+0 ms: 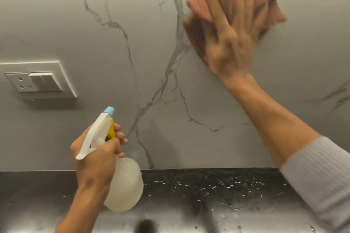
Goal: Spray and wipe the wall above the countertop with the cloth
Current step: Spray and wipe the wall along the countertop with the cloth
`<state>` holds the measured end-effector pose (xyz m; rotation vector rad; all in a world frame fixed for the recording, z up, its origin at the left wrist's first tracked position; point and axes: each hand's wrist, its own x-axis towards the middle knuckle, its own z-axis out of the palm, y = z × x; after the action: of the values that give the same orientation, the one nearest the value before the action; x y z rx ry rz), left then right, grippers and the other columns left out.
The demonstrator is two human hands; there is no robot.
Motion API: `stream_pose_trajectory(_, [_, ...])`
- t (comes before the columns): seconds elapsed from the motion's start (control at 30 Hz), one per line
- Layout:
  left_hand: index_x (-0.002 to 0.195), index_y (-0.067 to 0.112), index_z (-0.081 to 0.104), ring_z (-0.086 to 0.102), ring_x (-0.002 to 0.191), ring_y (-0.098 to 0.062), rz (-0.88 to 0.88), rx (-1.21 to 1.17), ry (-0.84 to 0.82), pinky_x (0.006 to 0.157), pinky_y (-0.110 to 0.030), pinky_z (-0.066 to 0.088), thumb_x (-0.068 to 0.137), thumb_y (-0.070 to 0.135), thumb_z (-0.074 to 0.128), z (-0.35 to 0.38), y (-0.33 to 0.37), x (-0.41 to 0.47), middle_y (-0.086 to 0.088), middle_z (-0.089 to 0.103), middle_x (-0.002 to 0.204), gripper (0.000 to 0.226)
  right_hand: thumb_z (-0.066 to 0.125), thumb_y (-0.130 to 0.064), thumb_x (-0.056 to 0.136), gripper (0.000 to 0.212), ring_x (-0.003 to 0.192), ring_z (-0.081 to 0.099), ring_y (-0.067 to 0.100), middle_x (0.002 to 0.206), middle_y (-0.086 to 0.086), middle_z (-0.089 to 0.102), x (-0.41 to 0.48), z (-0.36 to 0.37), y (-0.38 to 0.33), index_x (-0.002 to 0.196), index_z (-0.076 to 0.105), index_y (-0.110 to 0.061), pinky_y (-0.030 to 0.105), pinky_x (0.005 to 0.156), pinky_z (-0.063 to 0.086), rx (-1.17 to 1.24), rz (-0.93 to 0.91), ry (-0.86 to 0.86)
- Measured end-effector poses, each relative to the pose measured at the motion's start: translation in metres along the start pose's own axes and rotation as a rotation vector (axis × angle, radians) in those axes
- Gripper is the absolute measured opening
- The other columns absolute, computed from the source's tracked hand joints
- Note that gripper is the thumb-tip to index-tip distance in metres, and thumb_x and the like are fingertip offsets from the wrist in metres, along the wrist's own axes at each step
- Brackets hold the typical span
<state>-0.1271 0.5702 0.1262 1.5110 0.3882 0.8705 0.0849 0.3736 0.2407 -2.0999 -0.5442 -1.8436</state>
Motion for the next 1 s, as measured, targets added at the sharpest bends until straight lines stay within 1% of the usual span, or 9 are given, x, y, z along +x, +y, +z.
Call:
stream_pose_trajectory(0.1, [0.076,0.013,0.069,0.064,0.058,-0.013,0.013,-0.005,0.033,0.043,-0.028,0.048,0.067,-0.023,0.049,-0.009,0.003,-0.004,0.000,0.067,0.065,0.042,0.051,-0.043,0.099,0.041,0.138,0.044,0.035,0.146,0.016,0.050,0.038,0.023,-0.087,0.138,0.058,-0.031,0.058,0.115,0.023,0.084,-0.024,0.032])
stream_pose_trajectory(0.3, [0.077,0.007,0.068,0.062,0.054,-0.011,-0.015,0.012,0.098,0.040,-0.024,0.044,0.063,-0.022,0.047,-0.026,0.002,-0.004,0.001,0.064,0.059,0.039,0.051,-0.017,0.098,0.044,0.144,0.036,0.030,0.153,0.013,0.042,-0.062,0.049,-0.179,0.142,0.054,-0.017,0.052,0.120,0.013,0.265,-0.517,-0.169])
stream_pose_trajectory(0.4, [0.076,0.011,0.069,0.062,0.055,-0.012,-0.025,0.044,0.080,0.041,-0.024,0.044,0.063,-0.021,0.047,-0.032,-0.001,-0.007,-0.001,0.064,0.060,0.041,0.034,-0.004,0.100,0.051,0.148,0.027,0.023,0.159,0.006,0.031,-0.169,0.041,-0.154,0.147,0.046,-0.018,0.041,0.118,0.024,0.247,-0.751,-0.445])
stream_pose_trajectory(0.47, [0.073,0.013,0.069,0.062,0.054,-0.013,-0.026,0.041,0.061,0.040,-0.026,0.044,0.062,-0.023,0.047,-0.037,-0.005,-0.009,-0.002,0.064,0.061,0.043,0.046,-0.008,0.096,0.060,0.148,0.029,0.020,0.161,0.004,0.027,-0.232,0.030,-0.110,0.154,0.033,-0.017,0.036,0.111,0.036,0.228,-0.857,-0.649])
stream_pose_trajectory(0.6, [0.070,0.015,0.069,0.062,0.054,-0.015,-0.040,0.065,0.002,0.041,-0.029,0.044,0.062,-0.025,0.047,-0.041,-0.007,-0.016,-0.003,0.064,0.061,0.046,0.060,-0.016,0.085,0.062,0.140,0.042,0.012,0.156,-0.002,0.037,-0.300,-0.009,-0.018,0.145,0.049,-0.019,0.026,0.099,0.049,0.235,-0.910,-0.932])
stream_pose_trajectory(0.7, [0.073,0.013,0.069,0.062,0.055,-0.014,-0.045,0.094,-0.048,0.047,-0.032,0.045,0.064,-0.025,0.048,-0.033,-0.006,-0.024,-0.001,0.065,0.062,0.044,0.055,-0.018,0.083,0.049,0.130,0.053,0.008,0.148,-0.005,0.048,-0.304,-0.035,0.014,0.130,0.066,-0.022,0.019,0.084,0.052,0.246,-0.860,-1.056])
stream_pose_trajectory(0.8, [0.077,0.012,0.069,0.064,0.056,-0.012,-0.037,0.092,-0.092,0.047,-0.030,0.047,0.064,-0.023,0.049,-0.019,-0.002,-0.031,0.000,0.065,0.062,0.042,0.084,-0.022,0.071,0.049,0.124,0.059,0.011,0.137,-0.006,0.061,-0.292,-0.055,0.021,0.118,0.073,-0.028,0.022,0.089,0.055,0.257,-0.683,-1.148])
stream_pose_trajectory(0.9, [0.077,0.018,0.069,0.065,0.058,-0.011,-0.039,0.068,-0.127,0.047,-0.029,0.050,0.067,-0.020,0.050,-0.004,-0.001,-0.041,0.002,0.066,0.063,0.043,0.068,-0.018,0.090,0.045,0.140,0.042,0.014,0.150,-0.006,0.047,-0.287,-0.085,0.038,0.133,0.062,-0.028,0.025,0.116,0.033,0.313,-0.304,-1.199])
stream_pose_trajectory(1.0, [0.077,0.019,0.069,0.065,0.060,-0.009,-0.051,0.038,-0.173,0.049,-0.026,0.051,0.071,-0.018,0.050,0.019,-0.001,-0.055,0.005,0.066,0.064,0.042,0.057,-0.009,0.099,0.039,0.138,0.038,0.000,0.144,-0.015,0.050,-0.278,-0.126,0.056,0.131,0.064,-0.030,0.004,0.113,0.013,0.552,0.338,-1.141])
